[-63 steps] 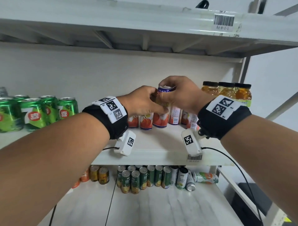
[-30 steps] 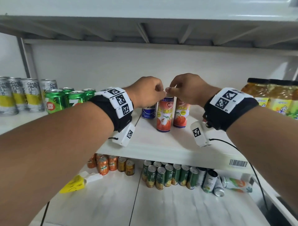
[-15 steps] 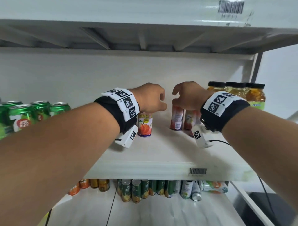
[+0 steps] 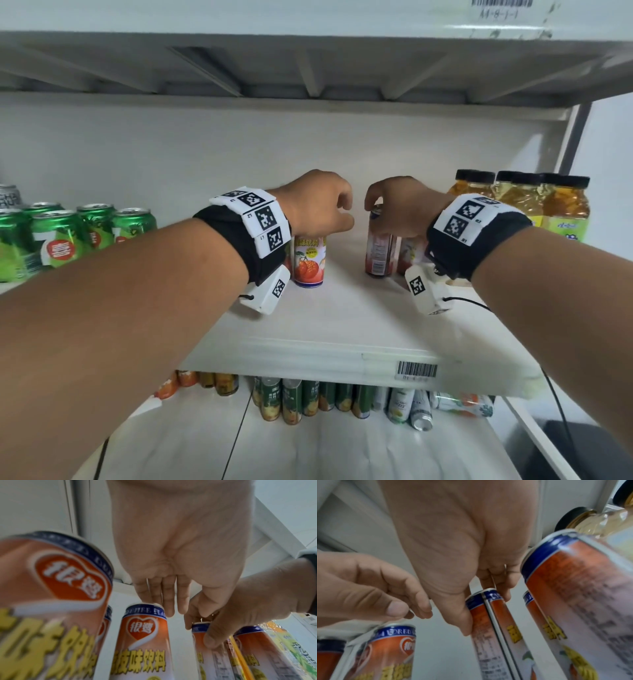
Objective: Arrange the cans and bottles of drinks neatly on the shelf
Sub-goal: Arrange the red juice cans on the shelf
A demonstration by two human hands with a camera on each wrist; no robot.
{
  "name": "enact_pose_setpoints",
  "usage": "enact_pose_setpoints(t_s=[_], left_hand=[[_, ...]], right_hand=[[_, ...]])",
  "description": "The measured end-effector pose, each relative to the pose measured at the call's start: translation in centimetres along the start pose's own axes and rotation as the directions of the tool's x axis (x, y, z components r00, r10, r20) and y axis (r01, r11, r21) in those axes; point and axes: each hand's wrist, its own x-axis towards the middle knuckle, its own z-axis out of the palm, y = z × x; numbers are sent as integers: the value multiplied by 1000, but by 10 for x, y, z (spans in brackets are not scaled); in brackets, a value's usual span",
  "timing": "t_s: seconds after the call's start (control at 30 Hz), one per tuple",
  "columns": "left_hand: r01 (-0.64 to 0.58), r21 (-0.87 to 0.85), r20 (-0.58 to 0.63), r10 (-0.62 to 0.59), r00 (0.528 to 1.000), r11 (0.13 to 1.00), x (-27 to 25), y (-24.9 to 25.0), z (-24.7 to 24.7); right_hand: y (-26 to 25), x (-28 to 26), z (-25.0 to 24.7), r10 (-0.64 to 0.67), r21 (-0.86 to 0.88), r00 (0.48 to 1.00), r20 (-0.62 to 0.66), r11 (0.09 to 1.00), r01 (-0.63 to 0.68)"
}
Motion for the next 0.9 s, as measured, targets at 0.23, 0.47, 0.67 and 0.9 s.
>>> enact_pose_setpoints(t_s=[0.23, 0.47, 0.67, 0.9], left_hand=[[-38, -130, -58, 31, 998, 991, -18, 11, -5], [7, -562, 5, -5, 1000, 827, -34, 14, -5], [2, -654, -25, -24, 999, 757, -53, 17, 0], [39, -683, 14, -40, 999, 729, -73, 14, -5]], right_hand=[[-13, -26, -32, -3, 309, 968, -250, 947, 83], [-37, -60, -54, 108, 595, 924, -367, 790, 144], [-52, -88, -50, 272, 665, 946, -174, 741, -91], [-68, -107, -53, 242, 749, 963, -119, 658, -73]])
